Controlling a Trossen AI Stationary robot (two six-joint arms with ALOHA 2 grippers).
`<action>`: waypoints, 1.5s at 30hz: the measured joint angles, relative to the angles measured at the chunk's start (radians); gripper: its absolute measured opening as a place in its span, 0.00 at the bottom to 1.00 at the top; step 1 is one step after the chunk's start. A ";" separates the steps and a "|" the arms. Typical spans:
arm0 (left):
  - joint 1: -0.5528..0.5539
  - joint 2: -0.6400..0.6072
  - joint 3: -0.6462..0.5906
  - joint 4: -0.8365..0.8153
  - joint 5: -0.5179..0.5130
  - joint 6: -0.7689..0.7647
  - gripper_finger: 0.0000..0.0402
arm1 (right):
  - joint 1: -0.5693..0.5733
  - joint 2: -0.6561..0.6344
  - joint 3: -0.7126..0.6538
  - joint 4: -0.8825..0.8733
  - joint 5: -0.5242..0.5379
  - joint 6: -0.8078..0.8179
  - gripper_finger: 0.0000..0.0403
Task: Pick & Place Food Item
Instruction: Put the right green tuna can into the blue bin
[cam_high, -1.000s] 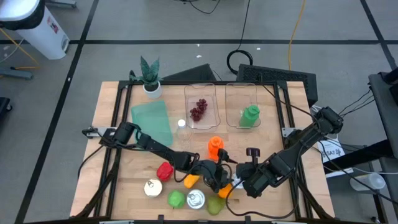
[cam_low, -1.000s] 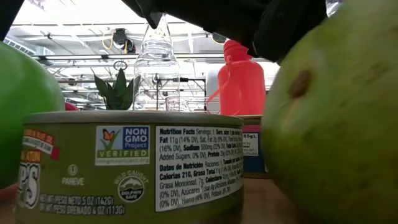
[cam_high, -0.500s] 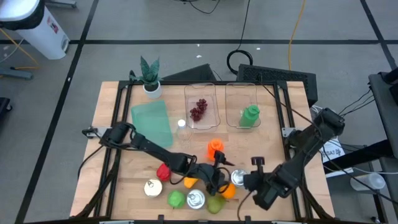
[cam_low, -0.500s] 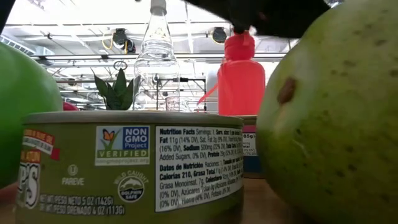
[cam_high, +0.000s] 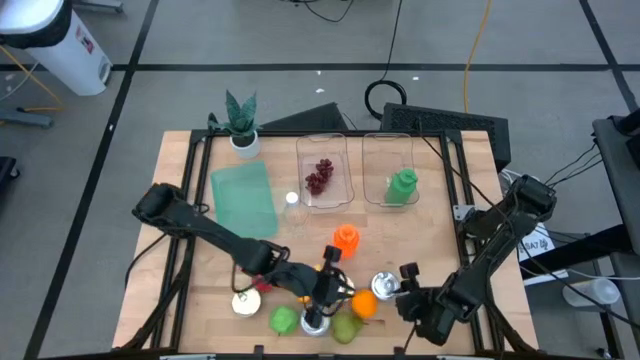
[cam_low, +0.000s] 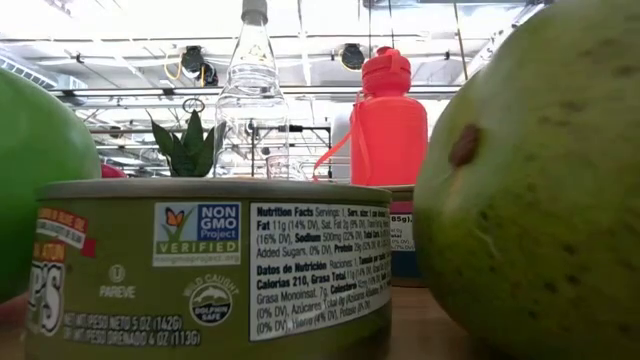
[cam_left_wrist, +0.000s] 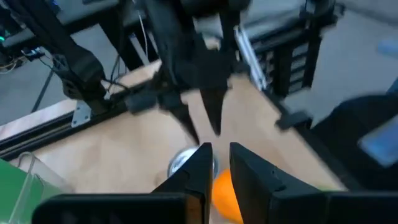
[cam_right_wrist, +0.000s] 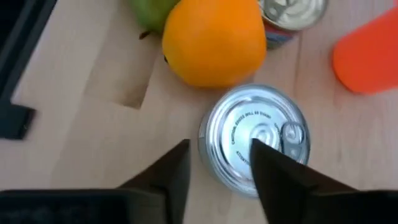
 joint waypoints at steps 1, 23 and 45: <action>-0.008 -0.014 0.000 -0.005 -0.011 -0.011 0.16 | 0.008 0.007 -0.001 0.002 0.009 -0.030 0.44; -0.045 -0.068 0.000 0.034 -0.127 -0.035 0.13 | 0.034 0.094 -0.001 -0.088 0.078 -0.304 0.30; -0.062 -0.348 -0.621 0.718 -0.158 -0.001 0.13 | -0.030 0.092 -0.093 0.003 0.056 -0.406 0.26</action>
